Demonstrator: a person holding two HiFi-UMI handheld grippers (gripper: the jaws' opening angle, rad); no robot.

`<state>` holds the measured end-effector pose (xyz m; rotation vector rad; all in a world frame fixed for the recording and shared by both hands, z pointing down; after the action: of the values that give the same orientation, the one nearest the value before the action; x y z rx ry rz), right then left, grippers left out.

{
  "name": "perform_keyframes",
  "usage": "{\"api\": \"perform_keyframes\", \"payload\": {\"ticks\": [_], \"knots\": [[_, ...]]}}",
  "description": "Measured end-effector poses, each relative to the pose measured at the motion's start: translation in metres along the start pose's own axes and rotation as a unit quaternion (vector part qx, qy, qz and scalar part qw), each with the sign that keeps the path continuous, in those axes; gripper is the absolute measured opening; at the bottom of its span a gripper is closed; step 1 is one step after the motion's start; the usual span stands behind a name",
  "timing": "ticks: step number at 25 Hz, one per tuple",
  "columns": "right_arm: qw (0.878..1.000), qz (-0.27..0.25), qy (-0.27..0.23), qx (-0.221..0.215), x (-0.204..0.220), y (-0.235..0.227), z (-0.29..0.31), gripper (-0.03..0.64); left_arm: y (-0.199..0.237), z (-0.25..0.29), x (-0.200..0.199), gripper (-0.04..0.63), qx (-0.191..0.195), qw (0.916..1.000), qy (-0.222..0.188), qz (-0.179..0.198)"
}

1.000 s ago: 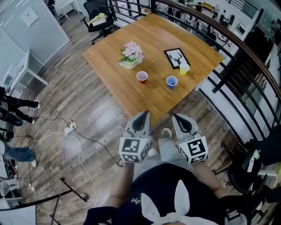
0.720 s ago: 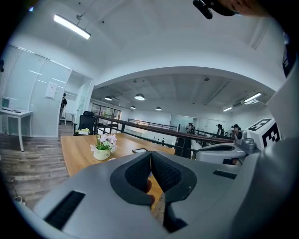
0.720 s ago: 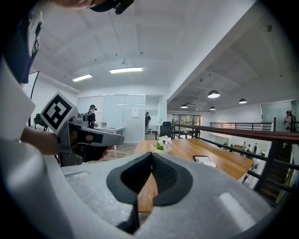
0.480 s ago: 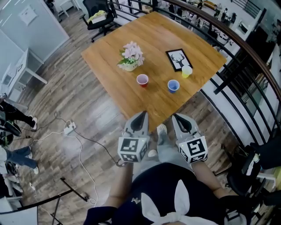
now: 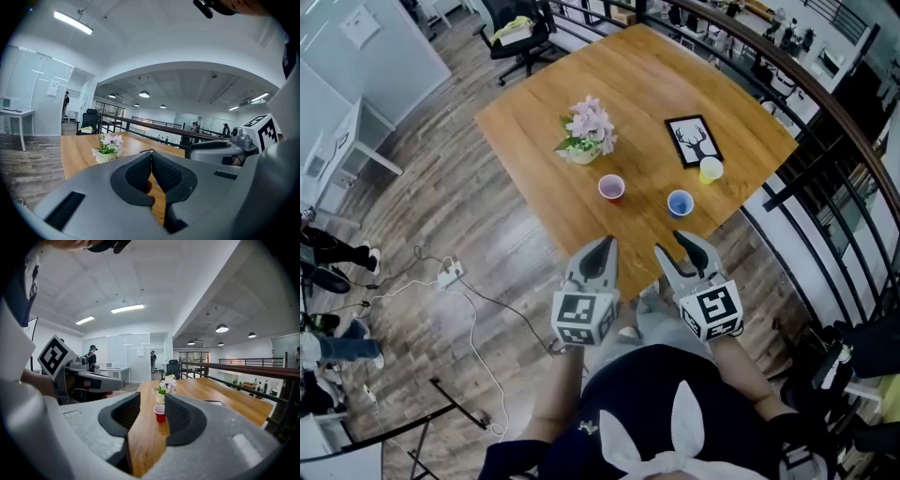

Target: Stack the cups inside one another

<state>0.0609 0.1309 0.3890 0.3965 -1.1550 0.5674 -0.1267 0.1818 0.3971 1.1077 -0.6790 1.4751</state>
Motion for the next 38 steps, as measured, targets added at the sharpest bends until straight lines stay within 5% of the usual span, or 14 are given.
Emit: {"api": "perform_keyframes", "payload": {"ticks": [18,38], "knots": [[0.996,-0.066,0.028,-0.058,-0.048,-0.042,0.111,0.310,0.069,0.056,-0.037,0.017,-0.047,0.9985,0.015,-0.023],[0.977,-0.091,0.129,-0.140,-0.027,-0.058,0.212,0.348,0.112,0.097,-0.036,0.015,-0.089,0.9936,0.053,-0.045]]}}
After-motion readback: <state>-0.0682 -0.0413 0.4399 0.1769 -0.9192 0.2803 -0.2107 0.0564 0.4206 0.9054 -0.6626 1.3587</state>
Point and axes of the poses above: the fingertips, and each gripper's own axes: z forward along the fingers, y to its left, x out of its underside, the point moved 9 cm from there along -z, backward along the fingers, and after that the axes turned 8 degrees about y, right-handed, at the moved point
